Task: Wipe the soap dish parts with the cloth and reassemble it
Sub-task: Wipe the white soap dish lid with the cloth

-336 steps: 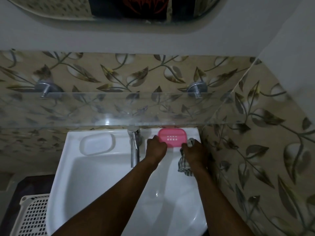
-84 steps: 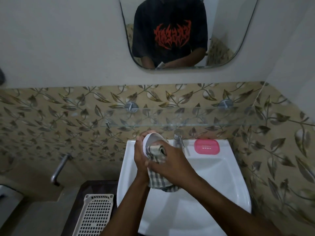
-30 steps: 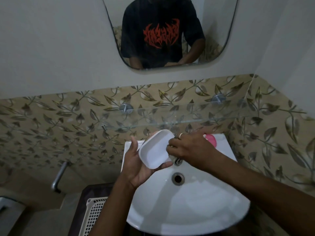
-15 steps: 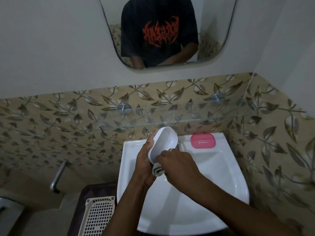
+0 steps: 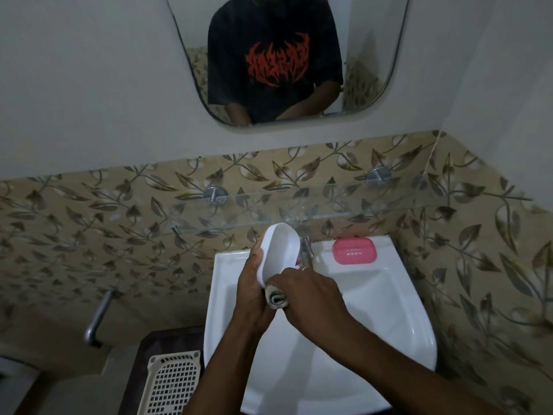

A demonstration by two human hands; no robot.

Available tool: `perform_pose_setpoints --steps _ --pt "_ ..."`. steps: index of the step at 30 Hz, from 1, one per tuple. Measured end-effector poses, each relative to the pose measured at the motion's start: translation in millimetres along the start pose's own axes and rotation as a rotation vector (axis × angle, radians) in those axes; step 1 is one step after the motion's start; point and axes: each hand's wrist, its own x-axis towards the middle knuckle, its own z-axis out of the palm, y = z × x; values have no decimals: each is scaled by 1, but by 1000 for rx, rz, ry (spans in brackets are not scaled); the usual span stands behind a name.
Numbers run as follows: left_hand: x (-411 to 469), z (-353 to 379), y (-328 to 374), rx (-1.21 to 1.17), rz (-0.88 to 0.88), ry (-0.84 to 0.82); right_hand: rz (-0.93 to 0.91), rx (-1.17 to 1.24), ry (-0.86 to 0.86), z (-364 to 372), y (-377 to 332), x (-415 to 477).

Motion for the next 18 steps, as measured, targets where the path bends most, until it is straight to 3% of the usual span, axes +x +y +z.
perform_pose_setpoints --steps 2,5,10,14,18 --pt "-1 0 -4 -30 10 34 28 80 -24 1 -3 3" --pt "1 -2 -10 18 58 21 196 509 0 0 -5 9" --pt "4 -11 -5 123 273 -156 379 1077 -18 2 5 5" --pt "-1 -8 15 -192 11 -246 321 1378 -100 -6 19 -5" --pt "1 -4 21 -201 -50 -162 249 1286 -117 -1 32 -10"
